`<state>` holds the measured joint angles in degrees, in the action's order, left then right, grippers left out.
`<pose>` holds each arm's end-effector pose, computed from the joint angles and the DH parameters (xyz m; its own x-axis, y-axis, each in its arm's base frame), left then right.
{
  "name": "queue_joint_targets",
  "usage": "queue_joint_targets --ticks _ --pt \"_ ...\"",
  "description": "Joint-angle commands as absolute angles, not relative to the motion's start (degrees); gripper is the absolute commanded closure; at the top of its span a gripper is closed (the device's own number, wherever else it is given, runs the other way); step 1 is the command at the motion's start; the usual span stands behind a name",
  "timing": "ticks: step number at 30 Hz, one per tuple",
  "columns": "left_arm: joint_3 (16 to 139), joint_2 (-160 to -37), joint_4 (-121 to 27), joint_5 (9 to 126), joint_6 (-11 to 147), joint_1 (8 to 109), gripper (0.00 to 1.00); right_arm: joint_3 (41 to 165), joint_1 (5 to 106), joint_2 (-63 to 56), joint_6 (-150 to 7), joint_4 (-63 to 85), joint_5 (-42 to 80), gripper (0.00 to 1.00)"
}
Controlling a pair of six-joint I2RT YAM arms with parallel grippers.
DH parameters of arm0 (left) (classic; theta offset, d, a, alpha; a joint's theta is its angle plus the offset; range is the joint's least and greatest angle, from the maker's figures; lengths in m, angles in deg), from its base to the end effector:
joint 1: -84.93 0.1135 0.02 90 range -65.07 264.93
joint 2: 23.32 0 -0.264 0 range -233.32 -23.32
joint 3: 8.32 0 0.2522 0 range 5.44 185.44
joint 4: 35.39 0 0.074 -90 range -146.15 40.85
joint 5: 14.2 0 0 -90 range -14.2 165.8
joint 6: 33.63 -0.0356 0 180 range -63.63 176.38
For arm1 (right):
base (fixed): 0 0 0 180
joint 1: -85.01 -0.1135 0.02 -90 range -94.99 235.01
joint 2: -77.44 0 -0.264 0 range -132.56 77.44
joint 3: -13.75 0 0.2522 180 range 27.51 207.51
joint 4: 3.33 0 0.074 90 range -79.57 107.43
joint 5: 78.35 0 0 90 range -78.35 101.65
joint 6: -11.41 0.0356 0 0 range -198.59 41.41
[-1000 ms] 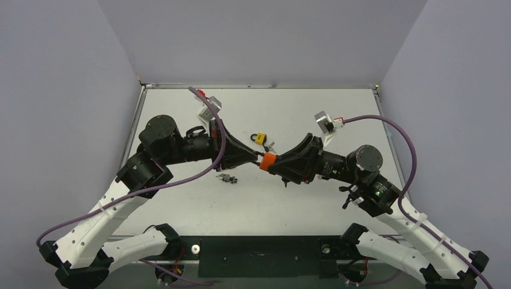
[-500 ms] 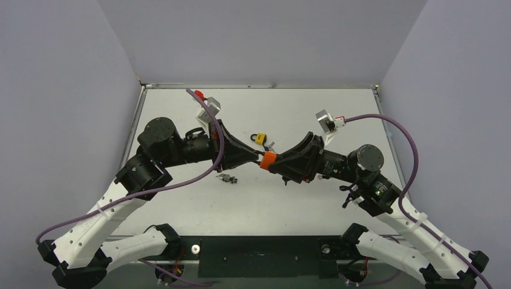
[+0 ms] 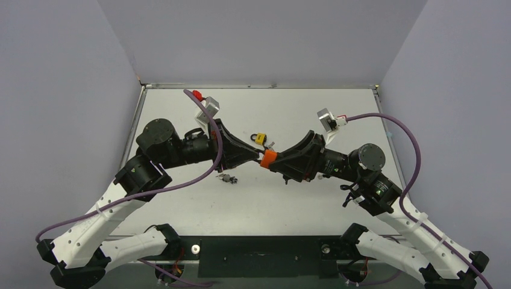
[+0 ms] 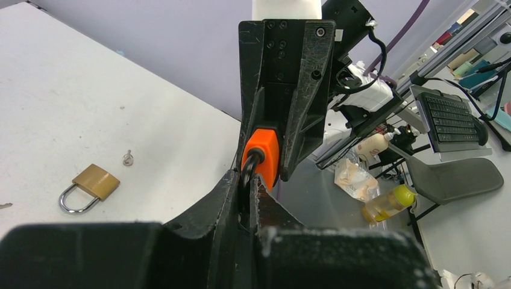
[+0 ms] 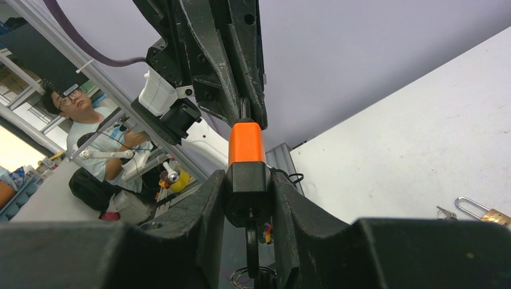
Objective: Lock with the key
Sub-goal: Lock the lock.
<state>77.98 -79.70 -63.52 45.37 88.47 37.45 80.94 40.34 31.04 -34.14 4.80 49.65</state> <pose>0.1199 -0.1574 0.4624 -0.5016 -0.1309 -0.8551 0.8394 0.1653 -0.5177 0.1078 0.1374 0.4166 -0.5758 0.2067 -0.7910 -0.8096 -0.0093 0.5869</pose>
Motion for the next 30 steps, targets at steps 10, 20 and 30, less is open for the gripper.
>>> queue_joint_targets --ticks 10,20,30 --pt "78.3 -83.9 -65.4 42.0 87.7 33.2 1.00 84.6 39.6 27.9 -33.3 -5.3 47.7 1.00" --pt "79.2 -84.5 -66.8 42.5 86.8 32.3 1.00 84.7 39.4 27.6 -33.3 -5.4 47.6 1.00" --pt "79.5 -84.9 -67.5 42.9 86.4 31.3 1.00 85.5 39.1 27.0 -33.4 -5.2 47.6 1.00"
